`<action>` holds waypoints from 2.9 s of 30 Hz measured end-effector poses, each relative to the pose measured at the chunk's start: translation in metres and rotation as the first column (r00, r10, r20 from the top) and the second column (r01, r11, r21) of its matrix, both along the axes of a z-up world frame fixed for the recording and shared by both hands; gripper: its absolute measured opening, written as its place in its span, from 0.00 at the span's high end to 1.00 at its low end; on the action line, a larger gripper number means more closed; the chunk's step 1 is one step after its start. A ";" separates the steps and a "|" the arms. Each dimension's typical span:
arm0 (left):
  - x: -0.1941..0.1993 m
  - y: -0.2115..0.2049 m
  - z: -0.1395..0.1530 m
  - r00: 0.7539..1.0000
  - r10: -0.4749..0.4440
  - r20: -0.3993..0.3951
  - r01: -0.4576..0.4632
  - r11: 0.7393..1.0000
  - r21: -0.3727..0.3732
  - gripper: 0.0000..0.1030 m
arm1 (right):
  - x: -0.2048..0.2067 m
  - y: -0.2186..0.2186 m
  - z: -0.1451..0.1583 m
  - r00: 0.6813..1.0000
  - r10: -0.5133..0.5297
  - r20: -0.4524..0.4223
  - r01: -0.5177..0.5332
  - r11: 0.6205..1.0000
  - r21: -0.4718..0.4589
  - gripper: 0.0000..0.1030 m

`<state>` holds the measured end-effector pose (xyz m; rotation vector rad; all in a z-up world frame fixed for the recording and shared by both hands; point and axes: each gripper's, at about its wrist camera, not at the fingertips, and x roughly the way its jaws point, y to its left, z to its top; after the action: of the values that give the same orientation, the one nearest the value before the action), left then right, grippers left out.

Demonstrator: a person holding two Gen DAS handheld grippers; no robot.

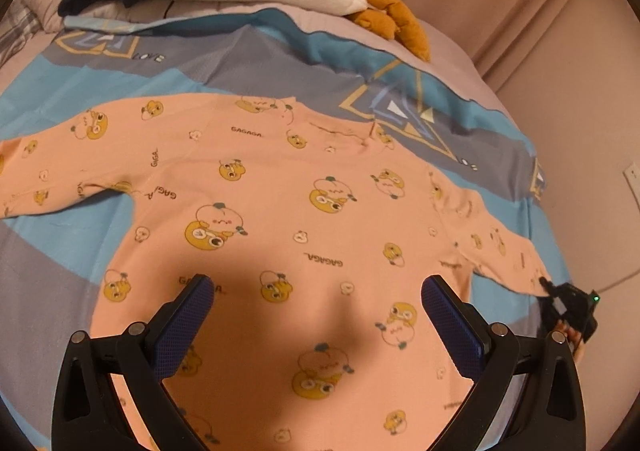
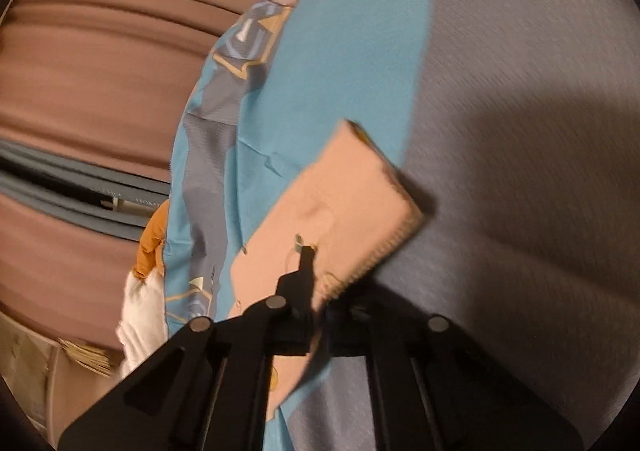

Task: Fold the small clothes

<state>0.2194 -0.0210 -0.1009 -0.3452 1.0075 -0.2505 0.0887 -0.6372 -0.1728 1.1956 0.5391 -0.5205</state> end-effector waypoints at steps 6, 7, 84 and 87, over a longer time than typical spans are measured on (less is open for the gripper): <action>0.005 0.016 0.001 1.000 0.013 0.004 -0.013 1.000 -0.008 0.00 | 0.063 0.058 0.099 0.965 0.236 -0.112 -0.260 0.908 -0.330 0.95; 0.005 0.021 0.002 1.000 0.019 0.004 -0.019 1.000 -0.018 0.00 | 0.075 0.073 0.111 0.953 0.274 -0.126 -0.301 0.880 -0.368 0.95; -0.029 0.292 -0.033 0.881 0.458 -0.117 -0.462 0.783 -0.416 0.00 | 0.229 0.511 0.039 0.204 0.926 -0.316 -0.926 0.078 -0.368 0.76; -0.043 0.323 -0.039 0.837 0.526 -0.148 -0.524 0.695 -0.492 0.00 | 0.243 0.517 0.012 0.232 0.908 -0.348 -0.939 0.116 -0.323 0.82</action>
<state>0.1768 0.3024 -0.1404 -1.1146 0.7798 0.0124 0.3312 -0.1200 -0.1612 0.1357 1.0380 0.4543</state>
